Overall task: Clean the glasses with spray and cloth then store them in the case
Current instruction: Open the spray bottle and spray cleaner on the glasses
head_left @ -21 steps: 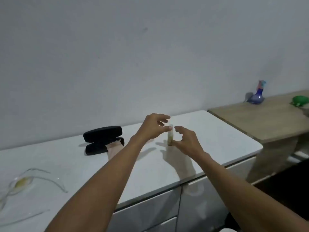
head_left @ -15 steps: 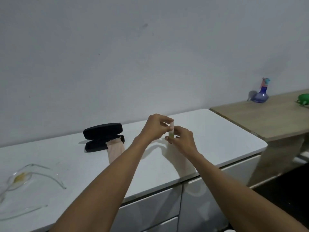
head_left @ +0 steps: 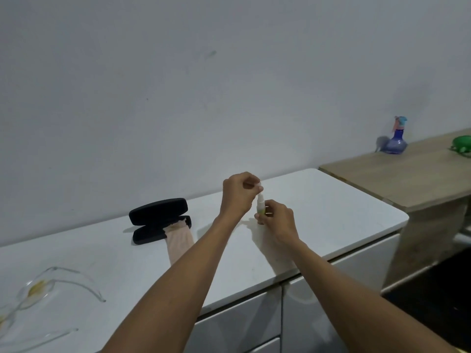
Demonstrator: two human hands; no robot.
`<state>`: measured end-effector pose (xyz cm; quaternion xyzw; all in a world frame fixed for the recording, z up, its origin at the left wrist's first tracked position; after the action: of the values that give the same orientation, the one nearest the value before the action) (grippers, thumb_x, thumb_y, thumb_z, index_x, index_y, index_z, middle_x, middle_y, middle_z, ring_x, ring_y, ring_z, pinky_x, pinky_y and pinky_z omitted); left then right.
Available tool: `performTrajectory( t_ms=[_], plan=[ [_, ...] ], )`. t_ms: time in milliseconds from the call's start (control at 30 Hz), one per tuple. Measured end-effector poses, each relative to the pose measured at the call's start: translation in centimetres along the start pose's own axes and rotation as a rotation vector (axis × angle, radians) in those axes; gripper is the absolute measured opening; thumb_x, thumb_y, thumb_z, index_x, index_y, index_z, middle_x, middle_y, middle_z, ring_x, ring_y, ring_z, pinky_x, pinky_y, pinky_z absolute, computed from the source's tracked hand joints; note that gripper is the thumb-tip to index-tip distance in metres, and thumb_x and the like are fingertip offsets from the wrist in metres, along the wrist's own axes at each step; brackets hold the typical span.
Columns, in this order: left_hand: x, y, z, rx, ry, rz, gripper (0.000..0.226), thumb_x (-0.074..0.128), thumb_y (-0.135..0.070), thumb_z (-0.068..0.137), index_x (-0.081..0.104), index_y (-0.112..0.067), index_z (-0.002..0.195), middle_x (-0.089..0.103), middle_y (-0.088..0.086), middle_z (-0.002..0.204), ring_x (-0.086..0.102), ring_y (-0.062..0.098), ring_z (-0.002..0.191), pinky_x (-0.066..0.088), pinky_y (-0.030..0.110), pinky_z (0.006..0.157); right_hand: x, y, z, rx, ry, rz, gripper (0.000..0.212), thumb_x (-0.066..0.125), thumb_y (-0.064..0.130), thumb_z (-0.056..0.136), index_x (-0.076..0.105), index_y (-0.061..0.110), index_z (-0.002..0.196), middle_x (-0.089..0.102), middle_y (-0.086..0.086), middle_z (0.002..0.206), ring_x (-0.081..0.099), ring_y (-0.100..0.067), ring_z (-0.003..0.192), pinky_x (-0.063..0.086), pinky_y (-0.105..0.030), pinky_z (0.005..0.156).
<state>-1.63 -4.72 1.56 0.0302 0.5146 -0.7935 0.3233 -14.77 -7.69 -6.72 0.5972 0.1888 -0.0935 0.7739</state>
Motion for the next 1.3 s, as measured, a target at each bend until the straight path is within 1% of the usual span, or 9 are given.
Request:
performTrajectory(
  t_ms=[133,300,500,700,833,967,1067,1133,1300],
  plan=[
    [-1.2,1.4,-0.3,-0.042,-0.029,-0.008,0.015,0.078,-0.004,0.08,0.076,-0.009,0.094,0.074,0.0,0.085,0.07,0.005,0.079,0.052,0.008,0.07,0.1,0.2,0.0,-0.007,-0.01,-0.053,0.02,0.074,0.021,0.09,0.07,0.017,0.109,0.075,0.001,0.093,0.072,-0.02,0.09,0.056,-0.038,0.087],
    [-0.9,4.8,-2.1,-0.124,0.028,0.034,0.017,0.079,0.001,0.077,0.078,-0.005,0.093,0.075,0.003,0.086,0.071,0.014,0.081,0.054,0.016,0.074,0.3,0.0,0.0,-0.012,-0.042,-0.086,0.023,0.073,0.022,0.09,0.07,0.016,0.112,0.073,-0.001,0.095,0.069,-0.021,0.091,0.05,-0.032,0.079],
    [0.9,8.1,-3.7,-0.24,0.088,0.051,0.018,0.075,0.007,0.076,0.077,-0.01,0.084,0.073,0.007,0.081,0.072,0.026,0.076,0.063,0.049,0.073,0.5,-0.1,-0.1,-0.023,-0.065,-0.092,0.021,0.07,0.021,0.092,0.069,0.015,0.112,0.075,-0.003,0.097,0.069,-0.023,0.092,0.051,-0.034,0.08],
    [1.5,8.5,-4.0,-0.209,0.118,0.087,0.035,0.069,0.008,0.075,0.071,-0.015,0.101,0.07,0.01,0.084,0.062,0.017,0.069,0.062,0.041,0.077,0.9,0.0,-0.3,-0.03,-0.083,-0.102,0.021,0.068,0.019,0.093,0.068,0.014,0.114,0.071,0.0,0.091,0.066,-0.023,0.089,0.044,-0.031,0.074],
    [0.9,7.9,-4.3,-0.249,0.191,0.053,0.049,0.068,0.005,0.077,0.064,-0.024,0.116,0.064,0.011,0.1,0.062,0.02,0.08,0.061,0.037,0.07,1.0,0.1,-0.4,-0.019,-0.089,-0.095,0.021,0.068,0.017,0.094,0.068,0.013,0.115,0.069,0.0,0.09,0.064,-0.023,0.088,0.043,-0.03,0.074],
    [-1.5,6.8,-4.2,-0.185,0.175,0.092,0.05,0.076,-0.005,0.08,0.06,-0.022,0.125,0.061,0.009,0.11,0.06,0.019,0.091,0.048,0.008,0.052,0.8,1.5,-0.8,-0.062,-0.161,-0.079,0.015,0.066,0.016,0.094,0.067,0.01,0.108,0.068,-0.001,0.087,0.066,-0.027,0.088,0.043,-0.031,0.071],
    [-5.5,5.9,-3.8,-0.109,0.09,0.194,0.042,0.077,-0.014,0.081,0.063,-0.022,0.12,0.067,0.004,0.104,0.066,0.02,0.089,0.054,0.021,0.067,1.0,4.5,-1.2,-0.18,-0.238,-0.082,0.012,0.063,0.017,0.095,0.064,0.011,0.104,0.066,-0.003,0.082,0.061,-0.027,0.079,0.038,-0.031,0.067],
    [-8.6,5.4,-3.9,-0.089,0.024,0.224,0.035,0.076,-0.015,0.082,0.066,-0.019,0.116,0.069,0.004,0.1,0.068,0.022,0.088,0.057,0.03,0.076,1.9,7.1,-1.5,-0.263,-0.25,-0.083,0.022,0.06,0.018,0.095,0.063,0.014,0.117,0.064,-0.003,0.092,0.057,-0.024,0.083,0.038,-0.03,0.071],
    [-17.0,4.9,-6.4,-0.085,-0.131,0.295,0.03,0.074,-0.012,0.083,0.069,-0.019,0.111,0.071,0.002,0.094,0.069,0.017,0.084,0.06,0.035,0.083,6.6,13.5,-3.8,-0.45,-0.148,-0.063,0.042,0.06,0.014,0.097,0.054,0.015,0.138,0.055,-0.005,0.102,0.051,-0.021,0.085,0.038,-0.03,0.076]
  ],
)
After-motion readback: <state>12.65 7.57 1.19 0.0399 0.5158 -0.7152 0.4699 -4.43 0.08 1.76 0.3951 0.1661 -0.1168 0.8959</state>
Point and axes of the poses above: each hand's wrist, its own z-axis towards the middle knuckle, its own x-axis out of the palm, y = z × x, the point moved 5 cm from there along z, towards the middle knuckle
